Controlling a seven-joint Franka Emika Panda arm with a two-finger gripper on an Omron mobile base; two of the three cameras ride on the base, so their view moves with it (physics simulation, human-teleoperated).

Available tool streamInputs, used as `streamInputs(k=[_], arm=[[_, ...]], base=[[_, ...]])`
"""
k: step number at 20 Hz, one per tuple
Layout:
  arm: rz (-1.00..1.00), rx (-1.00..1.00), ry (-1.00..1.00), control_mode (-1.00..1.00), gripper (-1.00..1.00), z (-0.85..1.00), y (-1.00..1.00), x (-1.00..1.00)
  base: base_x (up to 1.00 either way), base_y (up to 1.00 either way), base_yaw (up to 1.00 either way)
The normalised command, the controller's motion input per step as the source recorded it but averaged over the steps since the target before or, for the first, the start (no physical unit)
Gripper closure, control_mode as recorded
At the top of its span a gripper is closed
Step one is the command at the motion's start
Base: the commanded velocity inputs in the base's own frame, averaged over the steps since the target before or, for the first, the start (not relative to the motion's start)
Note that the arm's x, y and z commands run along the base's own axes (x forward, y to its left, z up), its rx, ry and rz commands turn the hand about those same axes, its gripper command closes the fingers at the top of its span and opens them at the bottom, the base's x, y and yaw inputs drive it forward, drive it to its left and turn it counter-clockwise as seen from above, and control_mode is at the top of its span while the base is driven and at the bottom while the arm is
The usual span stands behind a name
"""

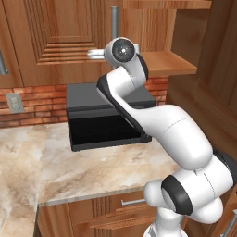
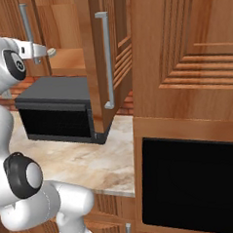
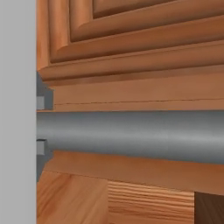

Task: Open the cabinet. Pick the dish brush and place it next to the sink. Then close the cabinet.

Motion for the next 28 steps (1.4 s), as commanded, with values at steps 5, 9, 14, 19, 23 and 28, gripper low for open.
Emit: streamInputs(k=[5,9,14,19,23,28], arm=[[0.02,0.0,0.0,-1.0,1.0,0.09,0.42,-0.02],[0.01,0.0,0.0,-1.0,1.0,0.1,0.52,0.0],[0.0,0.0,0.0,-1.0,1.0,0.13,0.56,-0.06],[0.02,0.0,0.0,-1.0,1.0,0.14,0.55,-0.25],[0.08,0.0,0.0,-1.0,1.0,0.13,0.51,-0.52],[0.12,0.0,-0.02,-1.0,1.0,0.01,0.49,-0.91]], base=[[0.0,0.0,0.0],[0.0,0.0,0.0],[0.0,0.0,0.0],[0.0,0.0,0.0],[0.0,0.0,0.0],[0.0,0.0,0.0]])
